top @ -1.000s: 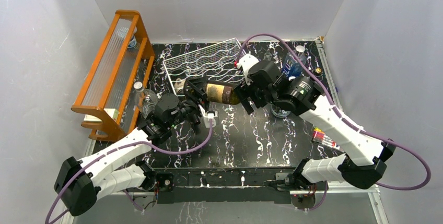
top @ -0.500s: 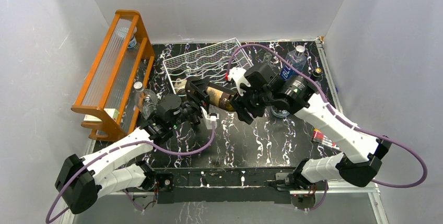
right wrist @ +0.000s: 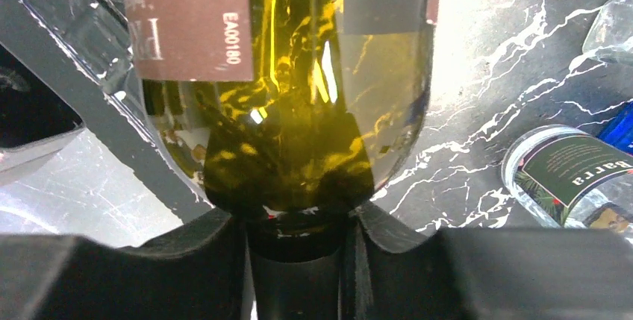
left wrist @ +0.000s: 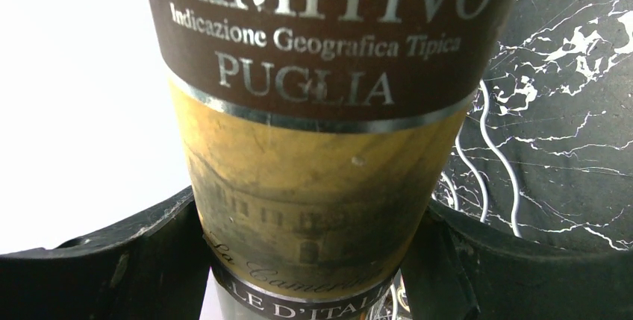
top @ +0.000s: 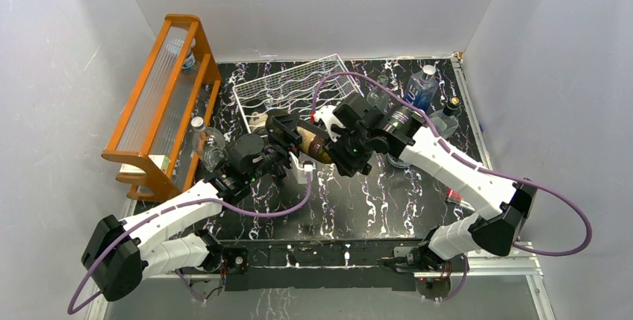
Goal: Put the wine bottle on the wine rack
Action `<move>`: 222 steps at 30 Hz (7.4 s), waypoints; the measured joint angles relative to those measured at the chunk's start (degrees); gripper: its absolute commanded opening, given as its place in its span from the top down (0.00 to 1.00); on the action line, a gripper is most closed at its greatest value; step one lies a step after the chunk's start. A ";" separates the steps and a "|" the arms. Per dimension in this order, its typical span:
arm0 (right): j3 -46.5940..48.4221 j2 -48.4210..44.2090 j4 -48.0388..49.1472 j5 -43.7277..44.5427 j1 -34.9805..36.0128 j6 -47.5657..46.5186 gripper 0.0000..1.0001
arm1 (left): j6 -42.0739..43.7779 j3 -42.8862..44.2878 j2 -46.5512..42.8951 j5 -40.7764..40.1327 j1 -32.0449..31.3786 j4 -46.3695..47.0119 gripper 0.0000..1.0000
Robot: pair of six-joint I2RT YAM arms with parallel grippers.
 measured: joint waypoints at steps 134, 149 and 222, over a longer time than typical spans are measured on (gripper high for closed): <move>-2.60 38.73 53.53 5.99 -2.32 34.56 0.71 | -84.67 27.10 -10.67 -5.01 -0.24 -28.15 0.02; -2.14 38.77 55.01 5.33 -2.69 33.38 0.27 | -85.13 27.23 -10.67 -4.83 -0.24 -28.50 0.02; 1.53 9.40 33.79 32.85 -25.88 20.09 0.40 | -93.77 20.76 -3.45 -8.50 -0.24 -23.52 0.02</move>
